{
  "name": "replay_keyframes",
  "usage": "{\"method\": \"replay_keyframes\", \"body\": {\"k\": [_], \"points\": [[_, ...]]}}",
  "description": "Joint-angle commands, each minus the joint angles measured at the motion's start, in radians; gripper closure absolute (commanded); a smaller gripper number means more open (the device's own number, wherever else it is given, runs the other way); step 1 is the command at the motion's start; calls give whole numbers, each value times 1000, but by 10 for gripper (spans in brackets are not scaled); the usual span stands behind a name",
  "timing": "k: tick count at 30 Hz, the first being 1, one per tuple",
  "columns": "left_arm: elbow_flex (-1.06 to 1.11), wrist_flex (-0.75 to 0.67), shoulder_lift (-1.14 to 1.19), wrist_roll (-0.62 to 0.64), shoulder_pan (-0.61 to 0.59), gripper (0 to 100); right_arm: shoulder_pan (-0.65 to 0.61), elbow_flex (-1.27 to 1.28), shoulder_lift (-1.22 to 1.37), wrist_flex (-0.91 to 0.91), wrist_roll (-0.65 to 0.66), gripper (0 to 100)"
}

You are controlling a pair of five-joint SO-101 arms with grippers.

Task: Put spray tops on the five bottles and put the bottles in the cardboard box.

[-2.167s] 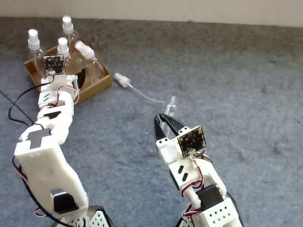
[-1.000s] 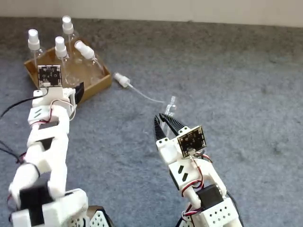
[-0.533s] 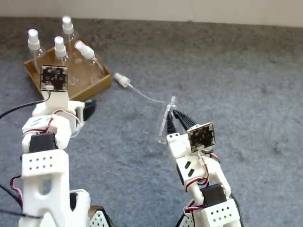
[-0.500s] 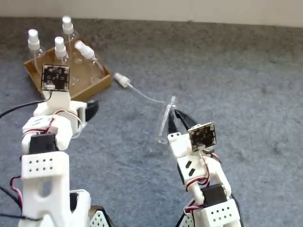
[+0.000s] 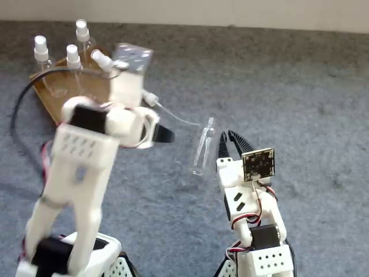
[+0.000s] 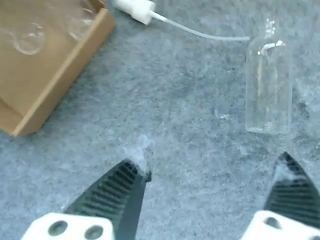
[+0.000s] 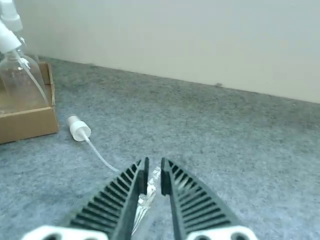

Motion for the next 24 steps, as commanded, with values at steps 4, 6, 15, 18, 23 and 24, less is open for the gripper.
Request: {"method": "replay_keyframes", "body": {"k": [4,6,15,18,23,24], "points": [[-325,17,383,12,94,666,16,154,-7,5,11,957],[-397,18,483,11,125,666,16,154,-5,7,11,957],[-664,20,773,6,145,666,16,154,-2,7,11,957],[-674,20,802,6,153,666,16,154,-2,7,11,957],[-674,17,817,6,150,666,12,154,-10,5,6,957],[-674,18,817,6,150,666,10,154,-10,4,11,957]]}}
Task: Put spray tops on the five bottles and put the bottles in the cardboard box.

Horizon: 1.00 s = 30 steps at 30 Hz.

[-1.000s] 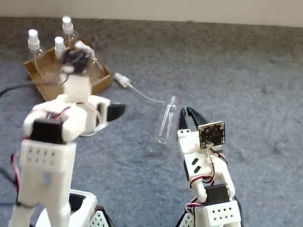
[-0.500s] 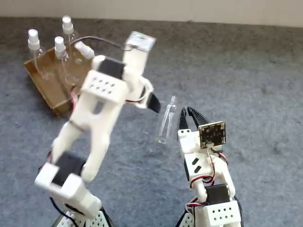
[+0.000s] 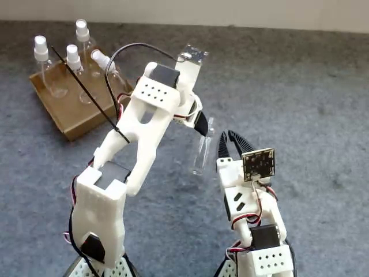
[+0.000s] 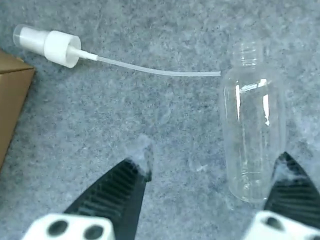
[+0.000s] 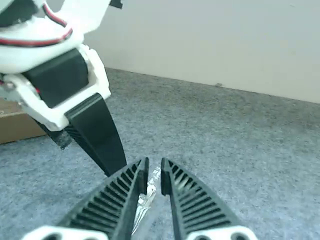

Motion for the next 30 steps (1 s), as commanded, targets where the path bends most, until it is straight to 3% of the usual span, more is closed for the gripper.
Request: {"method": "replay_keyframes", "body": {"k": [1,7,15,23,30], "points": [[-53,6,-15,6,5,666,13,154,-10,4,11,957],[-54,0,-13,6,8,666,19,154,-10,8,11,957],[-133,2,-12,5,10,666,139,154,-7,7,11,957],[-143,-58,79,8,25,666,137,154,-1,8,11,957],[-314,-55,194,5,22,666,137,154,-1,8,11,957]]}}
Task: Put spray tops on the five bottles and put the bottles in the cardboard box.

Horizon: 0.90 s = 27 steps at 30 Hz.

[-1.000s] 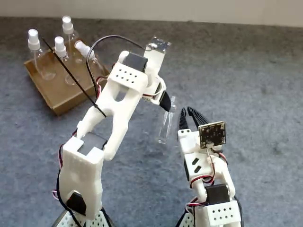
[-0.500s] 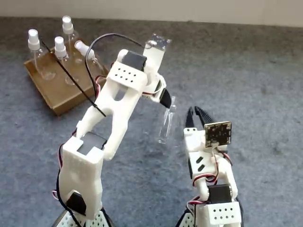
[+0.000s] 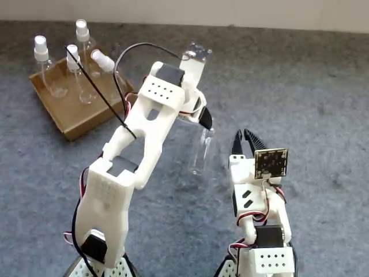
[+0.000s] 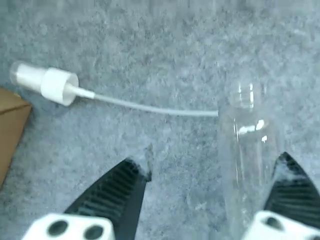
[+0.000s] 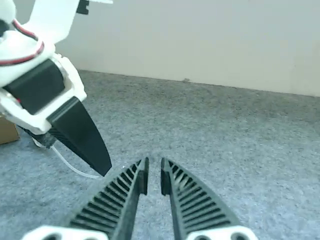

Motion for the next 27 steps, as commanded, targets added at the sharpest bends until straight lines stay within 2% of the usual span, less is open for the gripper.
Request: {"method": "replay_keyframes", "body": {"k": [1,6,11,19,27], "points": [[-137,-14,47,5,19,666,15,154,-1,8,11,957],[-209,-14,173,3,19,666,15,154,-1,8,11,957],[-289,-11,266,-83,44,667,15,154,-1,8,11,957],[-343,92,337,-86,82,667,15,154,-1,8,11,957],[-341,101,374,-51,81,667,15,154,-1,8,12,957]]}}
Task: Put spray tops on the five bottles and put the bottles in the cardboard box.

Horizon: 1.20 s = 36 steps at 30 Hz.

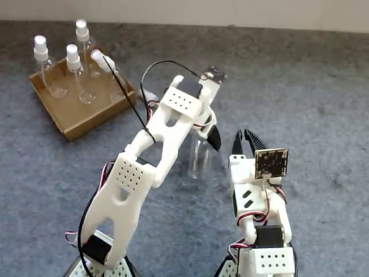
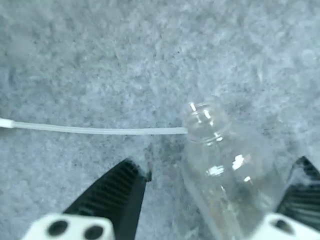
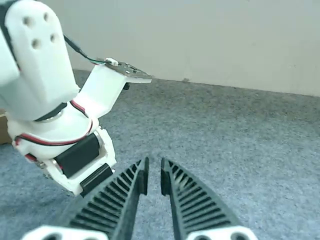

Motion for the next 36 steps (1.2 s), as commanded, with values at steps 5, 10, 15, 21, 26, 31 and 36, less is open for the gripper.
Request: {"method": "replay_keyframes", "body": {"k": [5,10,15,21,26,31,36], "points": [[-48,11,25,101,16,678,12,154,-1,8,12,957],[-48,11,19,98,10,845,12,154,-1,8,12,957],[-50,11,18,97,16,943,12,154,-1,8,12,957],[-125,74,-27,97,15,944,12,154,-1,8,12,957],[-246,138,-111,97,13,946,12,154,-1,8,12,957],[-260,143,-246,97,12,947,12,154,-1,8,12,957],[-259,144,-386,97,16,947,12,154,-1,8,12,957]]}}
